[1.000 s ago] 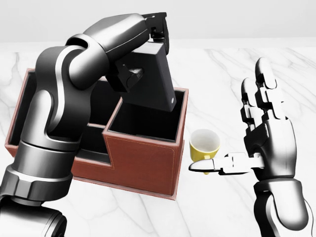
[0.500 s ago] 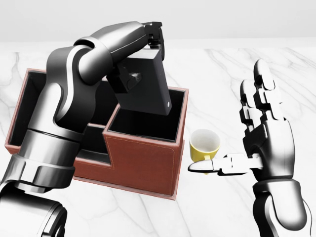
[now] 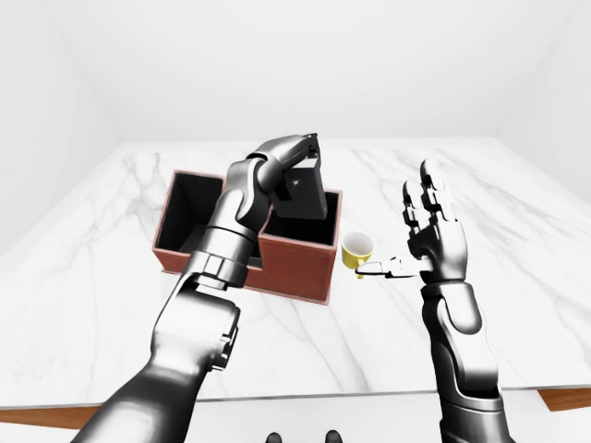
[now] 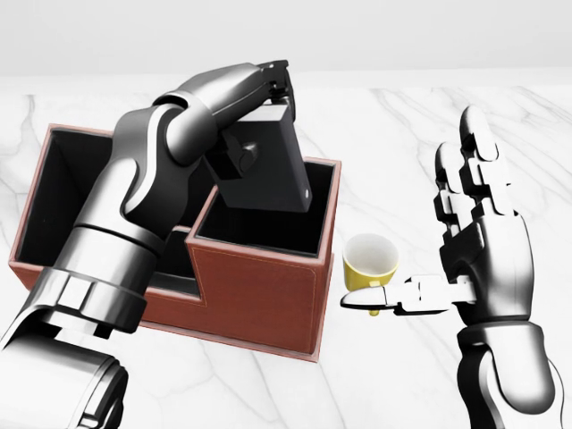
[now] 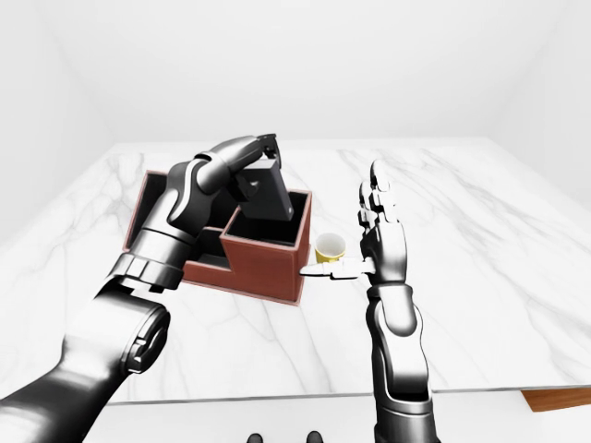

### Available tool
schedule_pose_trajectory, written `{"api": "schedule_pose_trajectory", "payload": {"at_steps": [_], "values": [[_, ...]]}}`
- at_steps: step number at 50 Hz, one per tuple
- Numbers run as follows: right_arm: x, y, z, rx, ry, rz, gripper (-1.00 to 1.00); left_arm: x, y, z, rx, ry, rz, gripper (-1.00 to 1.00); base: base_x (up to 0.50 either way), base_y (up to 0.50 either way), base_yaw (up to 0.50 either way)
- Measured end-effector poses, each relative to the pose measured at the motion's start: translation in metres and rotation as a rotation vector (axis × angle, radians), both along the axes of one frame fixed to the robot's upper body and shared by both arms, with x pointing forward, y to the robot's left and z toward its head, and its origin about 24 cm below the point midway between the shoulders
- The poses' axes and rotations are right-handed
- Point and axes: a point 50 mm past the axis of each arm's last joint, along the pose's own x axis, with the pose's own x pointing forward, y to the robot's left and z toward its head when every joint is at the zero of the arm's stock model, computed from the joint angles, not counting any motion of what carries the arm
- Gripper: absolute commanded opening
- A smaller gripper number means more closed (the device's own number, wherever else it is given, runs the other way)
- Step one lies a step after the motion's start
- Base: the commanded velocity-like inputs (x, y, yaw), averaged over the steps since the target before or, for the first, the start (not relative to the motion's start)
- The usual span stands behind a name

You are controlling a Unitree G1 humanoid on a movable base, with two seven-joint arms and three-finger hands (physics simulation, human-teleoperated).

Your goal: Pick up the book and place it in the right compartment of the caddy.

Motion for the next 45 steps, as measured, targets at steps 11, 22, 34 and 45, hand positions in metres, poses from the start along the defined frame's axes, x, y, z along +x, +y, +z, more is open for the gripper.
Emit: {"api": "schedule_pose_trajectory", "payload": {"at_steps": [11,22,34,45], "values": [[0.001,0.001,0.0,0.001,0.002,0.001,1.0,0.003,-0.003,-0.014,-0.003,0.022,0.001,-1.0,0.0,0.0,0.0],[0.0,0.0,-0.001,0.0,0.006,0.002,1.0,0.004,-0.007,-0.029,0.007,0.042,-0.005,-1.0,0.0,0.0,0.0],[-0.003,-0.003,-0.005,-0.003,0.018,0.001,1.0,0.005,-0.008,-0.044,0.031,0.05,-0.007,-1.0,0.0,0.0,0.0],[-0.004,-0.005,-0.007,-0.006,0.029,0.001,1.0,0.006,-0.011,-0.05,0.037,0.036,-0.013,-1.0,0.0,0.0,0.0]]}}
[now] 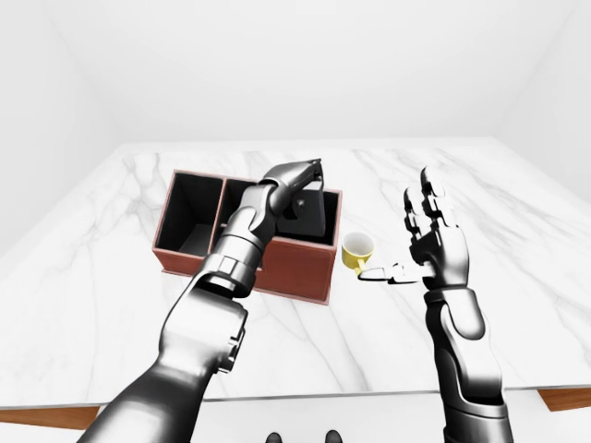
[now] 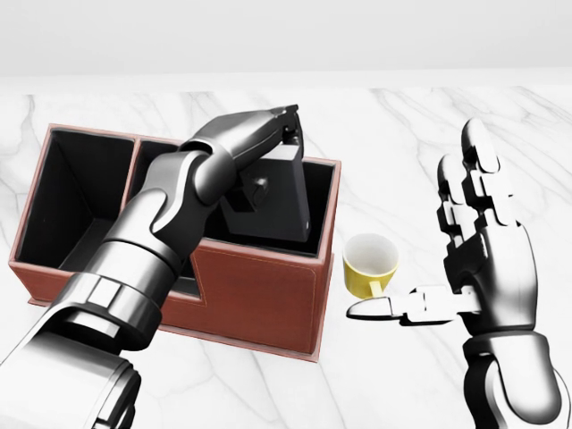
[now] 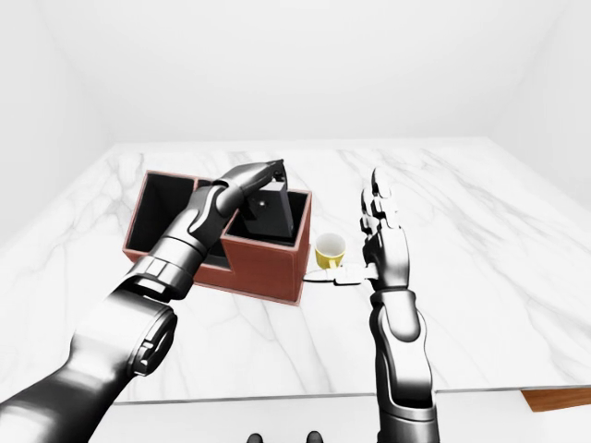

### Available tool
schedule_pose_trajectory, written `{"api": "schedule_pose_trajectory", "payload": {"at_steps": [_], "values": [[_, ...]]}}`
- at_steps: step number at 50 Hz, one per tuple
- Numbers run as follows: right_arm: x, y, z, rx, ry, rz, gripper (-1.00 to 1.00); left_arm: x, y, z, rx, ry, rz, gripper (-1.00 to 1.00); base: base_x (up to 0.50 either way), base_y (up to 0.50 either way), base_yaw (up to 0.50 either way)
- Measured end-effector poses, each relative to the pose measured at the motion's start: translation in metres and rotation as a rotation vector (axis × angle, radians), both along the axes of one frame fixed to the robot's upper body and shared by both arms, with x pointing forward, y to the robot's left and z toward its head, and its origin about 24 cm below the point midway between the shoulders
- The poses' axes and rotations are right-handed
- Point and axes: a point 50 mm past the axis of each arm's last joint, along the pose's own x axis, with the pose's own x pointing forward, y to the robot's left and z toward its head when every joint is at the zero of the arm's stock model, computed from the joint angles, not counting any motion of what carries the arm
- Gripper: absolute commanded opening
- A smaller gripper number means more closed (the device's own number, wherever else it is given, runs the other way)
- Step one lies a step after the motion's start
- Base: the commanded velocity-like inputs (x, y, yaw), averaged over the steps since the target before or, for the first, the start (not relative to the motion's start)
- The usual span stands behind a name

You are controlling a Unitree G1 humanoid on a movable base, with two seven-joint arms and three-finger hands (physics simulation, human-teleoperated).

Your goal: Pick up the book and place it in the right compartment of the caddy.

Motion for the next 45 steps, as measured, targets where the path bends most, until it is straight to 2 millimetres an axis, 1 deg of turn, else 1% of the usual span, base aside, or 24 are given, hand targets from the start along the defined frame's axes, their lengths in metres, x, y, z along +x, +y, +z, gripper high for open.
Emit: {"api": "schedule_pose_trajectory", "payload": {"at_steps": [23,45], "values": [[-0.002,-0.004,-0.004,-0.005,0.017,-0.001,1.0,-0.001,-0.006,-0.013,0.029,-0.018,-0.005,-1.0,0.0,0.0,0.0],[-0.003,-0.007,-0.005,-0.007,0.022,-0.001,1.0,-0.002,-0.008,-0.025,0.039,-0.003,0.002,-1.0,0.0,0.0,0.0]]}}
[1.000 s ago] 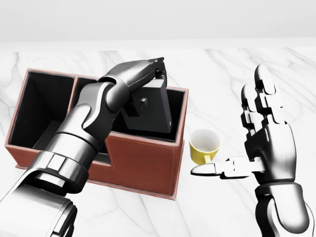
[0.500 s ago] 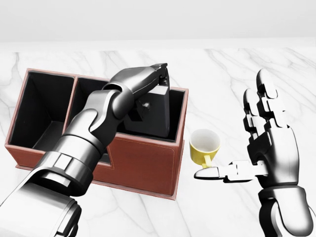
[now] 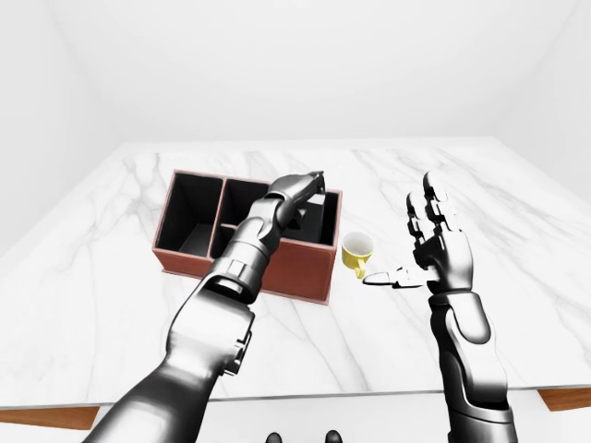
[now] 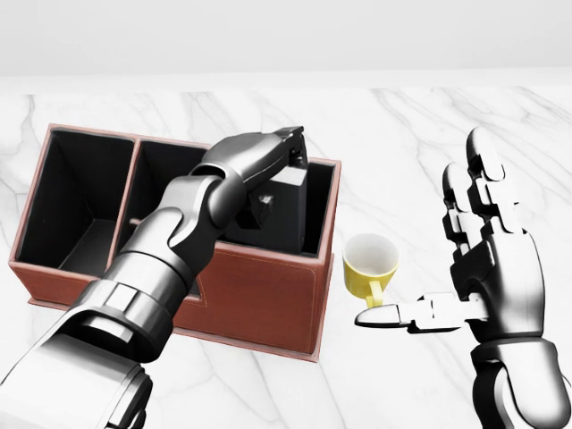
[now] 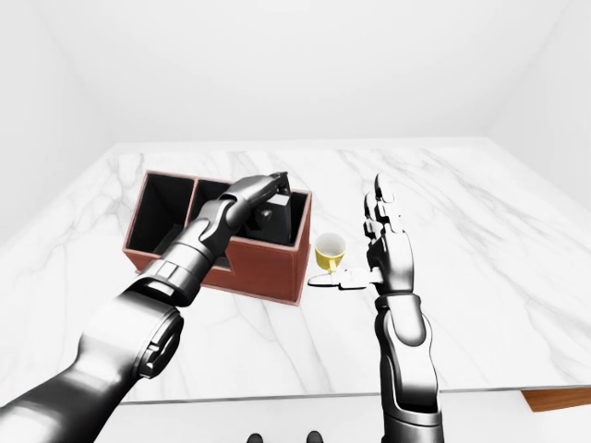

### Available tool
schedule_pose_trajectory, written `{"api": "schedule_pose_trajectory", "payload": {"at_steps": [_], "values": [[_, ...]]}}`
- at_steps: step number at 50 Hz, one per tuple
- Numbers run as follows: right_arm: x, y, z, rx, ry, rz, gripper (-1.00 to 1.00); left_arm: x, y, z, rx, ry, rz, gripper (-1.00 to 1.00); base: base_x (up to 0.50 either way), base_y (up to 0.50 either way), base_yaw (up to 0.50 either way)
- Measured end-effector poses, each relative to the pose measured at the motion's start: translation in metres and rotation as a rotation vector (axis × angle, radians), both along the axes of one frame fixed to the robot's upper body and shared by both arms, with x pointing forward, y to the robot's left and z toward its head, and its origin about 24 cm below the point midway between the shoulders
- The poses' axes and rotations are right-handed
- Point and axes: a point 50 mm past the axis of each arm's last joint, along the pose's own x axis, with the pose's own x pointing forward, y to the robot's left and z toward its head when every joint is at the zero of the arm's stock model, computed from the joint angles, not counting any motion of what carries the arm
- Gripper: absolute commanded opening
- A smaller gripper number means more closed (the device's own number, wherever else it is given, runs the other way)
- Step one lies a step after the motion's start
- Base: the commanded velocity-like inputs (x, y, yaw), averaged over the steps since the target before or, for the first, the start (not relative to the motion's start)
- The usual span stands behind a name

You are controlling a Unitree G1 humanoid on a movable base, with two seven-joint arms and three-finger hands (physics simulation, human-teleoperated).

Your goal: Pick up the book and place it in the right compartment of the caddy.

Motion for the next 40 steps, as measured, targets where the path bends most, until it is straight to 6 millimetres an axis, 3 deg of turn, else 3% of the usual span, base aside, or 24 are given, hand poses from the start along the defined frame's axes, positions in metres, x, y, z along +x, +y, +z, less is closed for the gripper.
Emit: {"api": "schedule_pose_trajectory", "payload": {"at_steps": [30,33,34,36,37,40], "values": [[0.0,0.0,0.0,0.0,0.0,0.0,1.0,-0.004,-0.002,-0.02,0.027,0.056,0.002,-1.0,0.0,0.0,0.0],[0.0,0.0,0.0,0.0,-0.001,0.0,1.0,-0.004,-0.002,-0.021,0.032,0.064,0.001,-0.89,0.0,0.0,0.0],[0.0,0.0,0.0,0.0,-0.001,0.0,1.0,-0.004,-0.001,-0.022,0.032,0.068,0.0,-0.77,0.0,0.0,0.0],[0.0,0.0,0.0,0.0,-0.001,0.001,1.0,-0.004,-0.001,-0.022,0.034,0.068,0.001,0.25,0.0,0.0,0.0],[0.0,0.0,0.0,0.0,-0.001,0.001,1.0,-0.004,-0.001,-0.021,0.033,0.066,0.001,1.0,0.0,0.0,0.0],[0.0,0.0,0.0,0.0,-0.001,0.001,1.0,-0.004,-0.001,-0.022,0.019,0.043,0.012,1.0,0.0,0.0,0.01]]}}
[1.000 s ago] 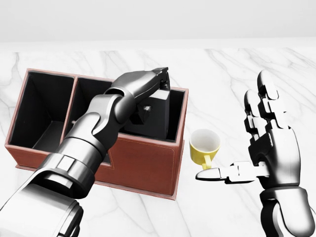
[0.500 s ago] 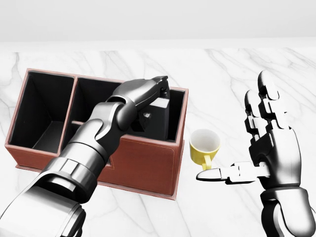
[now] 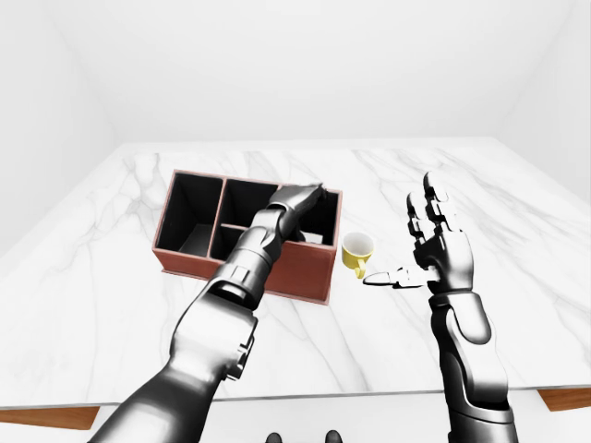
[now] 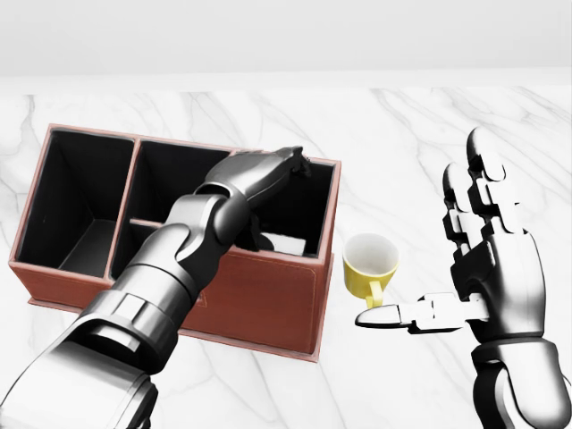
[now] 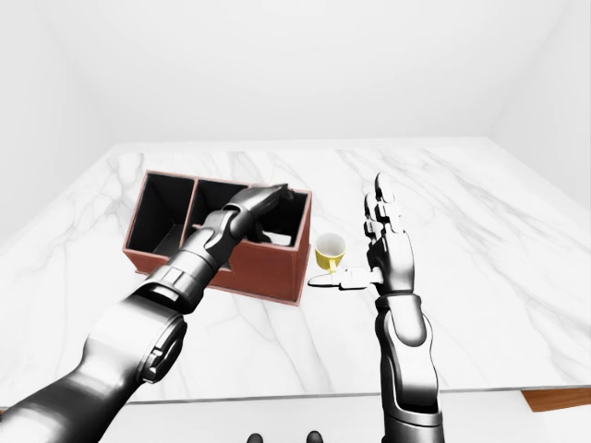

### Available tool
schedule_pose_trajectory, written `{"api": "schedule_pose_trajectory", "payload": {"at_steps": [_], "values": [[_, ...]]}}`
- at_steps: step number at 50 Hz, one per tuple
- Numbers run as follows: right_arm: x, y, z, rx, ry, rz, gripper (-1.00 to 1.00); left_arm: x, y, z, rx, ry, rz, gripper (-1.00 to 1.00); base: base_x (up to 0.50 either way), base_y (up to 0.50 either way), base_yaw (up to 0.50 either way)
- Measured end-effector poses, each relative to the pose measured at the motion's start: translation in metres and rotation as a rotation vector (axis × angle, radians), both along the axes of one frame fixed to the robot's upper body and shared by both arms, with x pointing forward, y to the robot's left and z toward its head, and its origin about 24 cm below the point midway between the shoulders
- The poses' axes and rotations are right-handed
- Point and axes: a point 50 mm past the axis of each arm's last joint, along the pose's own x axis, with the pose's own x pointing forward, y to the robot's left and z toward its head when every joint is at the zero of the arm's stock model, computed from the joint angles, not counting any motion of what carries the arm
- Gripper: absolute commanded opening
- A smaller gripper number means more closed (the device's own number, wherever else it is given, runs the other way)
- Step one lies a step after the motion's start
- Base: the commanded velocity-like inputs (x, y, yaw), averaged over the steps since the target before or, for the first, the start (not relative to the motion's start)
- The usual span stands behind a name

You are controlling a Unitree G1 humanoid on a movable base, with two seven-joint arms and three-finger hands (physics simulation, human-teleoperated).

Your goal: Pick up the book and place it in the right compartment of the caddy.

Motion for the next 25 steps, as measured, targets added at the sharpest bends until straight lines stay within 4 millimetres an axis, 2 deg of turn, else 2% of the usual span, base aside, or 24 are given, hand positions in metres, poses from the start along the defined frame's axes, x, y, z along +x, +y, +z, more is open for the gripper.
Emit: {"api": "schedule_pose_trajectory", "payload": {"at_steps": [19,25], "values": [[0.0,0.0,0.0,0.0,0.0,0.001,1.0,-0.0004,-0.0021,0.0014,0.033,-0.019,-0.01,1.0,0.0,0.0,0.0],[0.0,0.0,0.0,0.0,0.0,0.001,1.0,0.0007,-0.0031,0.0096,0.038,-0.037,-0.018,1.0,0.0,0.0,0.0]]}}
